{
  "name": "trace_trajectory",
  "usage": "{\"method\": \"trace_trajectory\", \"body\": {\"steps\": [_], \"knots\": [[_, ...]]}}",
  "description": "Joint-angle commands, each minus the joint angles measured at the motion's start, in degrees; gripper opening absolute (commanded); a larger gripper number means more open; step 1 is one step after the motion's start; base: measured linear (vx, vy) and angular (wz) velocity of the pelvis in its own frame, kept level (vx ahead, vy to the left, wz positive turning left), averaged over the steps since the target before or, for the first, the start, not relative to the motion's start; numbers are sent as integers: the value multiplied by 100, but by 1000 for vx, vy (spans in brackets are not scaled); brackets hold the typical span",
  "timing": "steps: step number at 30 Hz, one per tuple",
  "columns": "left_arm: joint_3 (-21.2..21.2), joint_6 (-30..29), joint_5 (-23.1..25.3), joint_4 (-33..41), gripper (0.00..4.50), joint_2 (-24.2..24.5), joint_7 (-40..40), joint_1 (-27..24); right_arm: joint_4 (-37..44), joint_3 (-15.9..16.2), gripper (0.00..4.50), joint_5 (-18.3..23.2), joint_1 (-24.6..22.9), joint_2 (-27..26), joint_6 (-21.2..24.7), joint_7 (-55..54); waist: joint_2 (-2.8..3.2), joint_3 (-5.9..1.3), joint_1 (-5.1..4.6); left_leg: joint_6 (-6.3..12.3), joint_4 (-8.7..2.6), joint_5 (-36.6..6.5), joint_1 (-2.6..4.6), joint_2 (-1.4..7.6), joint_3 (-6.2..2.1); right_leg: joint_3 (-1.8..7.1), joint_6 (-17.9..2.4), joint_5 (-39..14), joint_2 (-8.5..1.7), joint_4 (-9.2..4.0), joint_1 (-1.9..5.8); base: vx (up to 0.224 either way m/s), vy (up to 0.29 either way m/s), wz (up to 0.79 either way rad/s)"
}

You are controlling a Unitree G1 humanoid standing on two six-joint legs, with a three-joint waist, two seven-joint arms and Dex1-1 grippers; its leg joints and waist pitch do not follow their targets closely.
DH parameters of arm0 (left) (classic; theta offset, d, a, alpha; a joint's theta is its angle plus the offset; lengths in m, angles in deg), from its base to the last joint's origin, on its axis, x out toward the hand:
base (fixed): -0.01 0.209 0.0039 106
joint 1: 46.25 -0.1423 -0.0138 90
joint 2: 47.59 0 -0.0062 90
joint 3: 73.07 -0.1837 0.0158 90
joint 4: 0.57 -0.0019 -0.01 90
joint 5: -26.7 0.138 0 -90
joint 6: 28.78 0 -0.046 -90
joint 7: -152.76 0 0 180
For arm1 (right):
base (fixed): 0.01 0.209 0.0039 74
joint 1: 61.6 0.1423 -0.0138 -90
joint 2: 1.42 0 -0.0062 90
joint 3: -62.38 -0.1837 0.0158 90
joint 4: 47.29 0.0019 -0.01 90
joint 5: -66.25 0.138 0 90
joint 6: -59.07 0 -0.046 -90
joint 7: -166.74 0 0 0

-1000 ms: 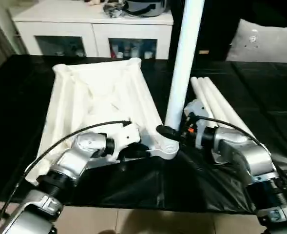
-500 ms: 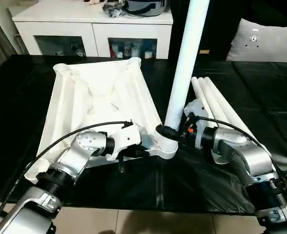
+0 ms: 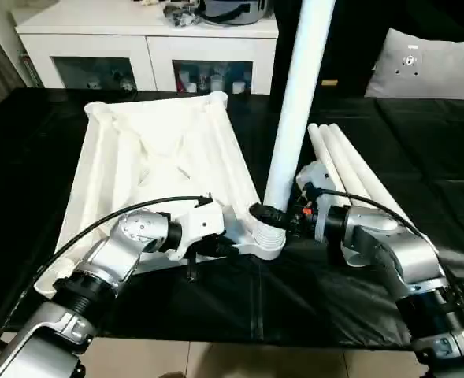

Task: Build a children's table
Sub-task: Insert table leg to table base

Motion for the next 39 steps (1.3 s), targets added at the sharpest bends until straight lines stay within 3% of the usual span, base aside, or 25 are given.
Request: {"method": "trace_trajectory", "body": {"steps": [1, 6, 7, 9, 10, 12, 13, 14, 15, 16, 18, 19, 23, 28, 34, 39], "knots": [[-131, 104, 246, -150, 0, 31, 2, 26, -301, -164, 189, 19, -284, 29, 109, -43, -6, -303, 40, 211, -444, -797, 17, 419, -116, 351, -1339, -703, -591, -457, 260, 0, 0, 0], [-72, 106, 291, -230, 0, 3, -151, 60, -240, -192, 189, -43, -637, 48, -214, 3, -2, -285, 102, 137, -467, -1056, 41, 429, -110, 357, -1190, -1237, -604, -522, 247, 0, 0, 0], [-63, 102, 286, -233, 0, 5, -149, 64, -204, -196, 189, -114, -738, 31, -423, -46, 26, -288, 122, 115, -465, -1062, 40, 427, -112, 361, -1155, -1287, -610, -526, 245, 0, 0, 0], [-54, 102, 282, -242, 0, 3, -151, 72, -174, -205, 189, -199, -830, 17, -655, -115, 8, -301, 147, 109, -470, -1008, 42, 434, -114, 359, -1137, -1170, -602, -511, 246, 0, 0, 0], [-44, 116, 279, -263, 0, 2, -152, 76, -163, -261, 189, -232, -893, -14, -811, -224, 70, -294, 156, 100, -474, -1011, 40, 436, -124, 357, -1144, -1103, -601, -501, 237, 0, 0, 0], [-42, 126, 276, -274, 0, 3, -151, 76, -159, -300, 188, -230, -916, -33, -851, -277, 30, -288, 137, 102, -484, -1107, 42, 429, -118, 352, -1147, -1136, -592, -518, 240, 0, 0, 0], [-55, 155, 279, -311, 0, 3, -147, 84, -151, -312, 188, -281, -953, -31, -984, -330, 91, -286, 140, 83, -485, -1193, 44, 423, -125, 350, -1136, -1259, -594, -526, 237, 0, 0, 0], [-59, 163, 280, -322, 0, 5, -145, 86, -149, -308, 188, -301, -961, -28, -1019, -346, 91, -286, 140, 83, -485, -1193, 44, 423, -125, 350, -1136, -1259, -594, -526, 237, 0, 0, 0], [-67, 174, 283, -333, 0, 4, -138, 89, -158, -273, 188, -379, -975, -9, -1146, -359, 57, -270, 128, 61, -496, -1344, 44, 417, -125, 350, -1059, -1577, -599, -564, 236, 0, 0, 0], [-70, 182, 284, -341, 0, 3, -129, 89, -169, -245, 188, -431, -986, -1, -1240, -376, 96, -260, 132, 38, -499, -1436, 51, 415, -132, 357, -996, -1822, -612, -591, 225, 0, 0, 0], [-81, 192, 292, -342, 0, 1, -117, 86, -182, -169, 188, -515, -1028, 20, -1414, -364, 82, -252, 127, 9, -505, -1540, 70, 418, -131, 362, -938, -1977, -609, -621, 213, 0, 0, 0], [-87, 202, 297, -349, 0, 3, -111, 87, -189, -115, 188, -569, -1053, 37, -1503, -354, 107, -258, 127, -9, -518, -1578, 81, 421, -144, 362, -917, -1974, -596, -608, 210, 0, 0, 0], [-129, 228, 320, -367, 0, 32, -54, 95, -233, 73, 188, -756, -1088, 97, -1565, -309, 105, -256, 115, 20, -534, -1563, 74, 423, -139, 356, -975, -1731, -577, -595, 223, 0, 0, 0], [-183, 289, 363, -395, 0, 97, 39, 139, -472, 293, 188, -913, -901, 139, -1553, -211, 134, -236, 91, -19, -563, -1793, 102, 419, -152, 359, -902, -2236, -599, -652, 217, 0, 0, 0], [-245, 431, 426, -575, 0, 147, 226, 326, -764, 806, 188, -1109, -509, 390, -1348, 458, 100, -227, 50, 36, -547, -1794, 123, 420, -141, 367, -922, -2417, -601, -669, 199, 0, 0, 0], [-218, 500, 467, -768, 0, 145, 237, 491, -832, 999, 188, -1193, -409, 451, -1337, 692, 68, -262, 57, 96, -546, -1472, 86, 444, -126, 366, -1102, -1670, -592, -591, 238, 0, 0, 0]]}}
